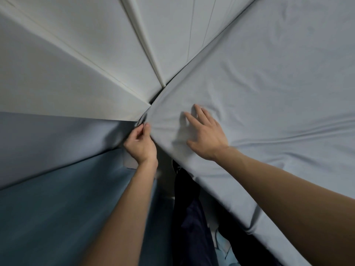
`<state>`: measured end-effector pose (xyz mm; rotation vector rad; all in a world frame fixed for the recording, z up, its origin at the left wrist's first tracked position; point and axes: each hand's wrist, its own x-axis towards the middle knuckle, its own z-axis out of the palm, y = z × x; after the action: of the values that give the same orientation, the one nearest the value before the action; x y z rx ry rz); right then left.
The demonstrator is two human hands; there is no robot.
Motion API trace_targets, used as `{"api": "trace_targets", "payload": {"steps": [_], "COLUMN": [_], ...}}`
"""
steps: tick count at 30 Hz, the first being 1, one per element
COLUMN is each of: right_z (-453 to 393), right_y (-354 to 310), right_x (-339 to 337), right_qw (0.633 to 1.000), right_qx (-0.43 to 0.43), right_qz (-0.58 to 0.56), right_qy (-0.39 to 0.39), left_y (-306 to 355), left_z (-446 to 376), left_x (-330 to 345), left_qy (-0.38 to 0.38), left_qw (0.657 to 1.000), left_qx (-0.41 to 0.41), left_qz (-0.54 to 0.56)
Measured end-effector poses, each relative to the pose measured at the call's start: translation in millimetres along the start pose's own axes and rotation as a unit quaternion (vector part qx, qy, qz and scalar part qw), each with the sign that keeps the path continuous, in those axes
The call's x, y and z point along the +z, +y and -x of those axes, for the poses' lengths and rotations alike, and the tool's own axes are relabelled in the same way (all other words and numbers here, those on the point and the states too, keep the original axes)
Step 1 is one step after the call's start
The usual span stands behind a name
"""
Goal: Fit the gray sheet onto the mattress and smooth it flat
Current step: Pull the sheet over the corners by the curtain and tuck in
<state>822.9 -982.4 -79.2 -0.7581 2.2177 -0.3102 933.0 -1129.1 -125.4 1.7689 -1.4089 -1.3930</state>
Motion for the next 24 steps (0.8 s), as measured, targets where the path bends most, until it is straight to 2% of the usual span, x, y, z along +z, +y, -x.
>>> {"api": "trace_targets", "payload": {"steps": [4,6,9,11,15,18,22,24], "right_z": [2.6,4.0,5.1,3.4,-5.6,-13.1,-22.7,-27.8], "right_y": [1.1,2.2,5.2,7.2,6.3,2.8,-3.8,-7.6], "right_x": [4.4,4.2,1.4,-2.8,-11.7,-15.4,-14.5,-14.5], "right_qw": [0.999,0.999,0.998,0.997,0.995,0.993,0.992,0.990], "right_qx": [-0.021,-0.035,-0.041,-0.037,-0.045,-0.064,-0.081,-0.097], "right_qz": [0.027,0.023,0.017,0.017,0.025,0.031,0.044,0.062], "right_qy": [0.012,0.017,0.036,0.067,0.086,0.090,0.088,0.081], "left_y": [0.2,1.6,3.2,4.9,4.1,3.1,-1.6,-3.1], "left_z": [-4.7,-10.3,-20.3,-24.8,-31.1,-31.2,-35.4,-42.8], "left_x": [-6.8,-10.2,-12.0,-10.4,-8.4,-10.6,-15.8,-16.6], "left_qy": [-0.028,-0.035,0.022,0.039,-0.057,-0.101,-0.088,-0.072], "left_qw": [0.999,0.997,0.988,0.988,0.978,0.983,0.988,0.985], "left_qx": [-0.026,-0.067,-0.151,-0.151,-0.192,-0.151,-0.082,-0.112], "left_qz": [0.018,0.009,-0.007,0.005,0.052,-0.034,-0.095,-0.109]}}
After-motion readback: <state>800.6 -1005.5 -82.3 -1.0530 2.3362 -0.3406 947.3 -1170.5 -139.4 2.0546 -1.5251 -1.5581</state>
